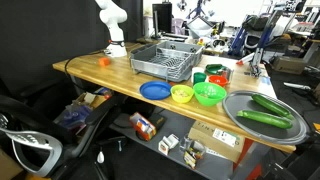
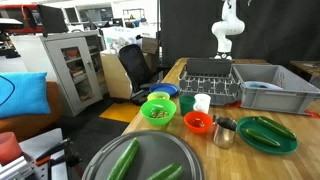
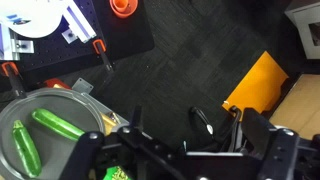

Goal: Pour the contents from yellow bowl into the orange bowl

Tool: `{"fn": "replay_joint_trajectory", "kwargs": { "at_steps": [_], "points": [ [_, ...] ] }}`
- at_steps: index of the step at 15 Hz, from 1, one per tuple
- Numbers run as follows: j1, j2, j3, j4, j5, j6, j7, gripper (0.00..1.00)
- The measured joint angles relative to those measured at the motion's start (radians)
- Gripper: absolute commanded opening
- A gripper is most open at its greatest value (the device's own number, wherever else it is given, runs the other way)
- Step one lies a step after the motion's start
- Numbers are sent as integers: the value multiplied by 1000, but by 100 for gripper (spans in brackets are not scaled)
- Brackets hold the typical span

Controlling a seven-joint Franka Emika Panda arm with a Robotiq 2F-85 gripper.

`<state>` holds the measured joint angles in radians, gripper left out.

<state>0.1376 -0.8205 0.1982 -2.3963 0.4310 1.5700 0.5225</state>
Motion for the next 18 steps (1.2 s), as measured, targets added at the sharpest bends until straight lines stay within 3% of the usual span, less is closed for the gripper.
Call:
{"fn": "replay_joint_trajectory", "kwargs": {
  "at_steps": [5,13,18],
  "points": [
    [-28,53,10,-4,15,31,0,100],
    [-70,482,33,38,72,364,153,100],
    [-52,666,14,110,155,396,179,100]
  ]
}}
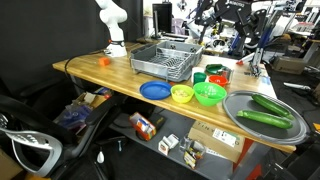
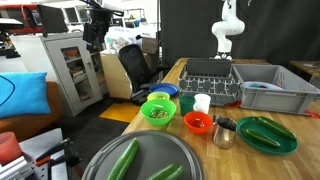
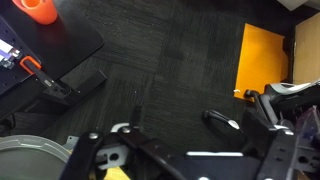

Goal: Pour the contents from yellow bowl into the orange bowl

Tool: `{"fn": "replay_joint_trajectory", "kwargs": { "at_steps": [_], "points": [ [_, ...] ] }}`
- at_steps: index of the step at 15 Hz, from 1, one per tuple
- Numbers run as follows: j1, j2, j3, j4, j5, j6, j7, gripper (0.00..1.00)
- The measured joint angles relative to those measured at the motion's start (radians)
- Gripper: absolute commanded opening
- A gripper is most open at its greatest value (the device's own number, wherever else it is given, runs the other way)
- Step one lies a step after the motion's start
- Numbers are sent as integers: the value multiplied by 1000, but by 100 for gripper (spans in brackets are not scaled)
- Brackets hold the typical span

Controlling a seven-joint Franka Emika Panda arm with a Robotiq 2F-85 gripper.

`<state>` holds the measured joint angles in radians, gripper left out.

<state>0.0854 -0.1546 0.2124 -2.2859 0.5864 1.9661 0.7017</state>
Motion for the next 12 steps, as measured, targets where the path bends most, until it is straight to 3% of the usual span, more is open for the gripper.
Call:
{"fn": "replay_joint_trajectory", "kwargs": {
  "at_steps": [7,12],
  "points": [
    [3,-1,-4,9,1,-9,0,100],
    [2,17,-24,9,7,50,30,100]
  ]
}}
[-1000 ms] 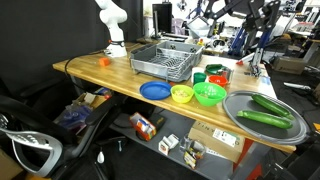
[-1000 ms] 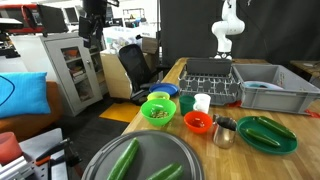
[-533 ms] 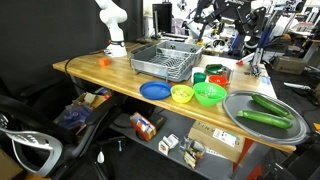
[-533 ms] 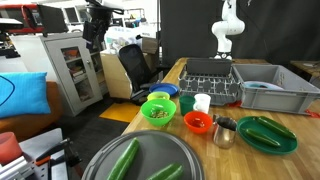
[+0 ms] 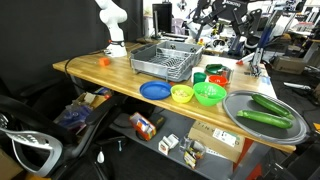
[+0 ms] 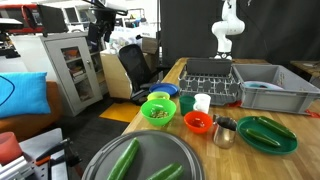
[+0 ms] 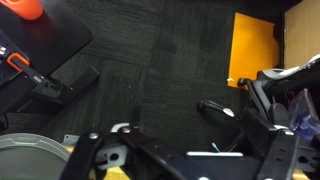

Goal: Pour the contents from yellow bowl into the orange bowl

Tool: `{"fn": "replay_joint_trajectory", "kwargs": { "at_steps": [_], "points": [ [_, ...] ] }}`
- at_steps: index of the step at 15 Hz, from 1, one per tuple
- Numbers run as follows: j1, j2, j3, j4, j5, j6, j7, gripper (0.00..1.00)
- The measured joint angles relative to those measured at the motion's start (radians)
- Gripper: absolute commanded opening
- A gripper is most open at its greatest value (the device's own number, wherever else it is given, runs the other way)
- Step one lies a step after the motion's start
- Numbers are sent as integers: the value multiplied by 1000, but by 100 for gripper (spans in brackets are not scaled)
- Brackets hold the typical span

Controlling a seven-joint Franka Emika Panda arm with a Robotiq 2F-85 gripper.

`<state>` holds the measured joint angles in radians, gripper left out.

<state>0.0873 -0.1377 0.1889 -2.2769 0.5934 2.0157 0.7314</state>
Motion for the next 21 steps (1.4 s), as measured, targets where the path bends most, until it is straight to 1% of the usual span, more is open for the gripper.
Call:
{"fn": "replay_joint_trajectory", "kwargs": {
  "at_steps": [2,6,10,12,19,21],
  "points": [
    [-2,50,-22,0,13,85,38,100],
    [-2,224,-51,14,52,267,147,100],
    [33,376,-49,73,89,358,289,100],
    [44,395,-50,81,87,363,298,100],
    [42,382,-57,79,88,364,303,100],
    [43,389,-57,79,102,417,304,100]
  ]
}}
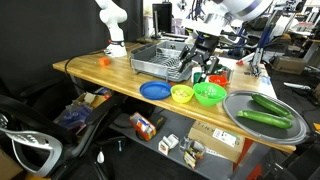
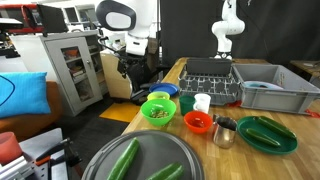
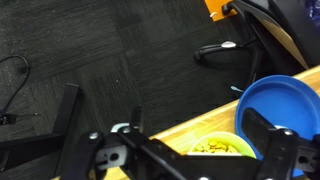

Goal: Pour the contents from yellow bowl into the orange bowl

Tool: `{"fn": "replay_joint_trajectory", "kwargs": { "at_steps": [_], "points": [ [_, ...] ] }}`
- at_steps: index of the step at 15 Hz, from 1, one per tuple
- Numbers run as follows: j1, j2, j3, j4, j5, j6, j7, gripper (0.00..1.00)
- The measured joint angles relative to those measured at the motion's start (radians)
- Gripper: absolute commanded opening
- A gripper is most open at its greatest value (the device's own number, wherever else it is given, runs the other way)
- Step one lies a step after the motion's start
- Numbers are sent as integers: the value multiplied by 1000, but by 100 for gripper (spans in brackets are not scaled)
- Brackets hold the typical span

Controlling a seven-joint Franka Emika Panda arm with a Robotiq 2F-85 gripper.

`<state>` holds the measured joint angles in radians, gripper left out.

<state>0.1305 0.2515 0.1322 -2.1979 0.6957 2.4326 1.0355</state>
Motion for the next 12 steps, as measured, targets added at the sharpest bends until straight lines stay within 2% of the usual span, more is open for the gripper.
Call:
{"fn": "replay_joint_trajectory", "kwargs": {
  "at_steps": [5,12],
  "points": [
    [20,83,11,1,140,142,12,100],
    [61,180,18,13,324,248,108,100]
  ]
}}
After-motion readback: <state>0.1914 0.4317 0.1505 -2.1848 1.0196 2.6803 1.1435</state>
